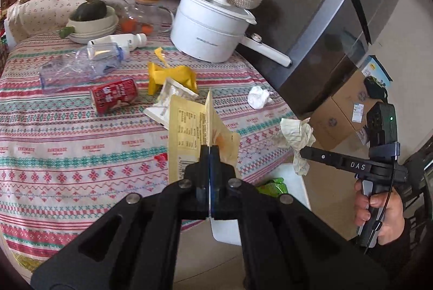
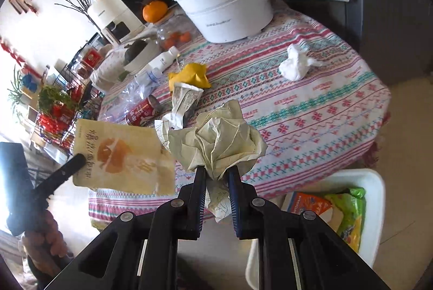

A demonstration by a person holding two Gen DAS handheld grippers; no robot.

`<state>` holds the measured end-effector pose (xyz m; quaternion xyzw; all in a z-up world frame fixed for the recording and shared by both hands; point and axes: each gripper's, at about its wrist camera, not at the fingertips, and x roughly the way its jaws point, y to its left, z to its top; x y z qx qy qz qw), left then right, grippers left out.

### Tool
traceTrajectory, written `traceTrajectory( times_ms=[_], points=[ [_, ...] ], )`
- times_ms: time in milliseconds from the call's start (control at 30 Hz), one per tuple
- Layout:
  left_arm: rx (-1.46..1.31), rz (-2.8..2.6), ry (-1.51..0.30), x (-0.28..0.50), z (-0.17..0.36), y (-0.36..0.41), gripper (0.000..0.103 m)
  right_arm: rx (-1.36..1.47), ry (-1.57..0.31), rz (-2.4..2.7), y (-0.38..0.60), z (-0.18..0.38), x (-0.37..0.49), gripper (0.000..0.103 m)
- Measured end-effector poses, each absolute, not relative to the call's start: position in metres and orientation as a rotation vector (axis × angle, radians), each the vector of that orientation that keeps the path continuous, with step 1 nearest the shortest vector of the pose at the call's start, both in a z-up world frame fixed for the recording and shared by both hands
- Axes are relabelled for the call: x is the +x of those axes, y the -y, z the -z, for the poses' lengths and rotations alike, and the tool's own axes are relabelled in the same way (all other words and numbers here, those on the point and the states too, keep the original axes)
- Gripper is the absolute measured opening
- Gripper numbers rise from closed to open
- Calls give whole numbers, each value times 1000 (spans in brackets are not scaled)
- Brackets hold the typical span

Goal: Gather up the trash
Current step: 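Drop the tissue into the white bin with the right gripper while the left drops the pouch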

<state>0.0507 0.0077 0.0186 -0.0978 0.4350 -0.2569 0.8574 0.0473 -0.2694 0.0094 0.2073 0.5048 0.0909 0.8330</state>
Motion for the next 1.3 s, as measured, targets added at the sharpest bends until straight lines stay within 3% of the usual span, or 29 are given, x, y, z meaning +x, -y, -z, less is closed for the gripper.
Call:
traceTrajectory(
  times_ms=[533,900,967,1033,1167,1300],
  points=[
    [19,788,-1017,-15,27,112,0,427,-1115,-129,327,15,-40,17],
    [143,792,-1046,-26,73,151,2,467,-1207,-25,362,54,-54,17],
    [142,777,-1061,-24,75,150,10,471,-1208,-19,366,54,-56,17],
    [125,756,-1073,-20,75,146,28,474,-1207,-16,367,54,-56,17],
    [115,726,-1059,-18,67,138,35,470,-1206,-15,369,52,-58,17],
    [117,687,-1029,-15,57,127,55,469,-1217,-16,366,54,-58,18]
  ],
)
